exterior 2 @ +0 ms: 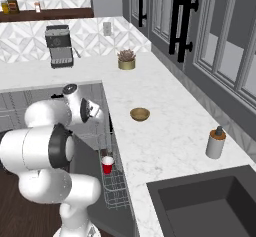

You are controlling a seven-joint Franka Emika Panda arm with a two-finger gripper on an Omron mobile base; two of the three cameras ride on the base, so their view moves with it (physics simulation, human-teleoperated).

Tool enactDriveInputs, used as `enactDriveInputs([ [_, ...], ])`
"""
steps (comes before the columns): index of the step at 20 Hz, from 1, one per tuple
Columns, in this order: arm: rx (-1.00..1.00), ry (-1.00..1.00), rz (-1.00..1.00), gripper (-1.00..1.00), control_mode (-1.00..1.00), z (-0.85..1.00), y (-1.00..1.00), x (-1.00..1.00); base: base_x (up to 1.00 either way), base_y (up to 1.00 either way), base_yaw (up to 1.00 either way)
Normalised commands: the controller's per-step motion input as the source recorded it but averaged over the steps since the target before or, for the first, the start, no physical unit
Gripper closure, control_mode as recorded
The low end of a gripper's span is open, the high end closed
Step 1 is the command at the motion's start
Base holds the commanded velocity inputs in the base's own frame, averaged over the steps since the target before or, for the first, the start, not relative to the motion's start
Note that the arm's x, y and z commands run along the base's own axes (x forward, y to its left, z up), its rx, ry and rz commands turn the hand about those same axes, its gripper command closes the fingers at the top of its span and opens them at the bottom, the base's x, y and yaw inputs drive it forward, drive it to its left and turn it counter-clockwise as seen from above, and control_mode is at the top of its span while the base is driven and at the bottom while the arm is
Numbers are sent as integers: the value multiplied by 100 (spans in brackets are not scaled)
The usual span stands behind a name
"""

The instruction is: Pick up the cup and bowl from the counter, place them in the dishwasher, and close the dishwasher door.

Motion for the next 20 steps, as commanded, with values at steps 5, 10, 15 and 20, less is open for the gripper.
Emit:
enactDriveInputs([
  [5,-7,18,9,-100,-100,81,-23,15,0,0,0],
  [10,-8,18,5,-100,-100,14,-18,27,0,0,0],
  [15,-1,10,7,-100,-100,-21,-45,48,0,0,0],
  [20,0,12,8,-100,-100,-24,-40,64,0,0,0],
])
